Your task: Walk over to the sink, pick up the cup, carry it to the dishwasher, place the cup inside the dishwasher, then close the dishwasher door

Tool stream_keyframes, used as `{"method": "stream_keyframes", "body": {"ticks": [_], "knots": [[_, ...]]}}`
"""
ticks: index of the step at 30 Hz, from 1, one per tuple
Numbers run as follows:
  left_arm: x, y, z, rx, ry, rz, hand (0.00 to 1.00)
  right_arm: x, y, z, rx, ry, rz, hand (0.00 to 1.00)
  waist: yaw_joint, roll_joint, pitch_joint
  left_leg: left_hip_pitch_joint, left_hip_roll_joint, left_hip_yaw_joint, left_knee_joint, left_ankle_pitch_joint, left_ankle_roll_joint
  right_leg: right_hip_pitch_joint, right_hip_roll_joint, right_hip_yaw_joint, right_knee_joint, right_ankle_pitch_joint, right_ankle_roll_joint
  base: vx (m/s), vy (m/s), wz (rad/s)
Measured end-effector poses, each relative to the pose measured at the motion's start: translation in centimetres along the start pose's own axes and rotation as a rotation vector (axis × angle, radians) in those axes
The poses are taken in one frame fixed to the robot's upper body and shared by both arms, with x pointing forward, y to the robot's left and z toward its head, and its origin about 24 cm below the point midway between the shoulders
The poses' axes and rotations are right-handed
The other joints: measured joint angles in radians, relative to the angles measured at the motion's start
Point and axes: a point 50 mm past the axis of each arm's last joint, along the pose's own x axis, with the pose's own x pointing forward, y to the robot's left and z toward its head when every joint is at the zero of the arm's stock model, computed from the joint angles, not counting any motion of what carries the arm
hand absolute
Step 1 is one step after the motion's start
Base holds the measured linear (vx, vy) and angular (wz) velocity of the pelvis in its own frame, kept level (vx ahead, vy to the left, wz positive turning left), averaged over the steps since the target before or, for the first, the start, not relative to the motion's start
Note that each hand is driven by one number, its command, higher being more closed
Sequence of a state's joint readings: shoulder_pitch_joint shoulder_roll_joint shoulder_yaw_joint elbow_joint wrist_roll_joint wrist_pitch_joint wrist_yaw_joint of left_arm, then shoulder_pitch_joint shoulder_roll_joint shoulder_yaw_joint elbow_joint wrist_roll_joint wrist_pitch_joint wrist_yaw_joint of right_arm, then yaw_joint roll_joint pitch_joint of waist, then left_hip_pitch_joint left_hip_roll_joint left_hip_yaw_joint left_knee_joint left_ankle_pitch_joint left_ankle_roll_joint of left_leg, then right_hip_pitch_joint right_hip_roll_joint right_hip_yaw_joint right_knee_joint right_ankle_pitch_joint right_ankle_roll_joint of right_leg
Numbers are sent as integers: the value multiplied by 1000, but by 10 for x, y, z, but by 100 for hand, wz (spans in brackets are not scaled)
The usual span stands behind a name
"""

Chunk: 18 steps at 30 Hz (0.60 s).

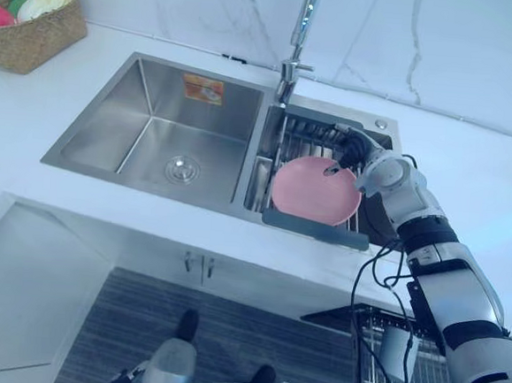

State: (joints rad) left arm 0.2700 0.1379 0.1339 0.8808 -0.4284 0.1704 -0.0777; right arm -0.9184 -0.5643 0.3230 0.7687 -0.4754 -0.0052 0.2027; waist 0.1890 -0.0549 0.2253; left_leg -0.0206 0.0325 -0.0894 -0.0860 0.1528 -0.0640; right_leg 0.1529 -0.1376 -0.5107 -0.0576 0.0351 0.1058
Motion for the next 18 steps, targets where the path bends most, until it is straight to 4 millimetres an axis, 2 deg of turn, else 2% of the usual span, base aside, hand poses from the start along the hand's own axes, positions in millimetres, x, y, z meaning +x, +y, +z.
{"method": "stream_keyframes", "body": {"ticks": [4, 9, 15, 18], "knots": [[0, -1, 1, 2, 3, -3, 0, 1, 9, 2, -96, -3, 52, 0, 6, 0, 0, -13, -7, -21, 0, 3, 4, 0, -4, -25, 1, 2, 5, 41, -1, 17], [0, 0, 0, 3, 9, -3, 0, 2, 16, -5, -96, 44, 111, 0, 22, 0, 0, -15, -15, -29, 0, 8, 11, 2, -11, -33, 3, -1, 10, 36, -5, 6], [0, 1, 2, 11, 7, -17, 0, 5, 6, -17, -67, 124, 103, 0, 30, 1, 1, -34, -16, -40, 0, 11, 15, -13, -13, -43, 9, -1, 11, 5, -2, 5], [0, 1, 1, 11, 13, -22, 0, 4, -9, -24, -75, 163, 71, 0, 41, 7, 8, -38, -13, -39, 0, 14, 17, -18, -11, -41, 13, -1, 9, 0, 0, 0]]}}
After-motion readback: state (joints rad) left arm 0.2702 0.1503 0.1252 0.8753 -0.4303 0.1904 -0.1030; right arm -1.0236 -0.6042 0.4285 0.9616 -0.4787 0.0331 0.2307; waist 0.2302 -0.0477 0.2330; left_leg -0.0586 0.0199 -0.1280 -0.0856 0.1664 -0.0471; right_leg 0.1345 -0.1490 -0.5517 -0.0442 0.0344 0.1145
